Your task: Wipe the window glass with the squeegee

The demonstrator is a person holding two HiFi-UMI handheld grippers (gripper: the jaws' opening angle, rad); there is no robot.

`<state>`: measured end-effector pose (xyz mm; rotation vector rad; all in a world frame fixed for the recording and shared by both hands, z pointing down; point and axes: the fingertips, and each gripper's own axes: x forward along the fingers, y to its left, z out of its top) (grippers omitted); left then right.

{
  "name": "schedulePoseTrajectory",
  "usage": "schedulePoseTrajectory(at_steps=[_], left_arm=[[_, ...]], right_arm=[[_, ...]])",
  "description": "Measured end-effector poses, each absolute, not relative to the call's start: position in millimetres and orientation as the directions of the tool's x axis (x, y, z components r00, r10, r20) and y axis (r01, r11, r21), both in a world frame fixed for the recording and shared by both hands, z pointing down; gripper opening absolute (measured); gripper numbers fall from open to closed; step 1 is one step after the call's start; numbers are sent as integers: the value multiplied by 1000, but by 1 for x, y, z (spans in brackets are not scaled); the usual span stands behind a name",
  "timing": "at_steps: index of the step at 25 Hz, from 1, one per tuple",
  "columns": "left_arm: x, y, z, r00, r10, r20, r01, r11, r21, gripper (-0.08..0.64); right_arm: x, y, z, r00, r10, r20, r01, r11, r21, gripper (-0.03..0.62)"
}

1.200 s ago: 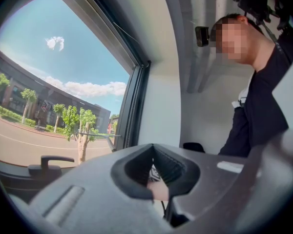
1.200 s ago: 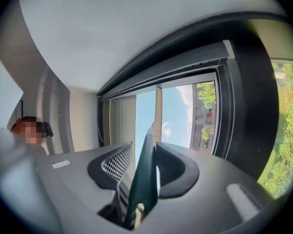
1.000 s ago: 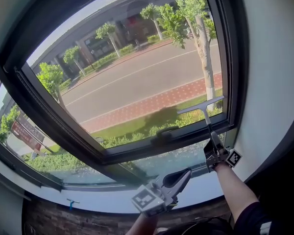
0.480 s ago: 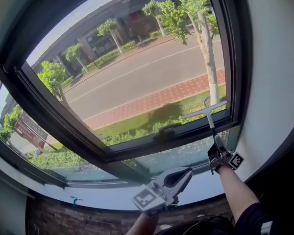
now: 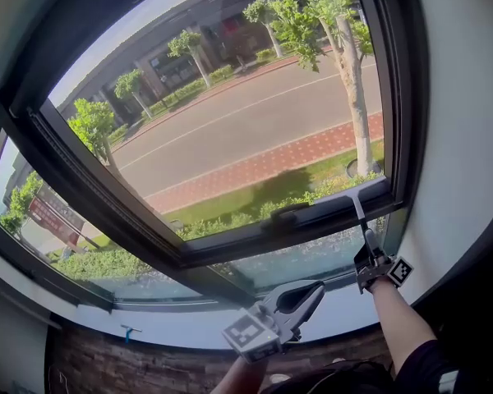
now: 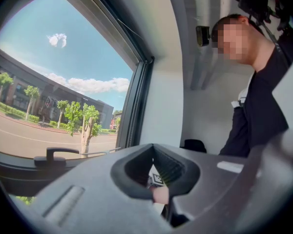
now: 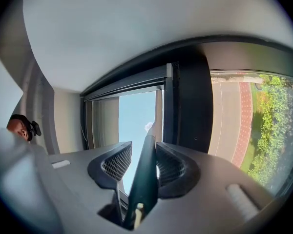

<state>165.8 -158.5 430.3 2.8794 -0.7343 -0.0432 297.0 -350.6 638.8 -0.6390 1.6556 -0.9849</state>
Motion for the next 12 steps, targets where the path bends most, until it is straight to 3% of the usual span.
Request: schedulePoseTrajectory(at_steps=[12], left_arm=[[165, -154, 428, 877, -480, 8, -474, -863, 176, 3]], right_arm=[[300, -349, 652, -311, -837, -450, 62, 455, -888, 161]])
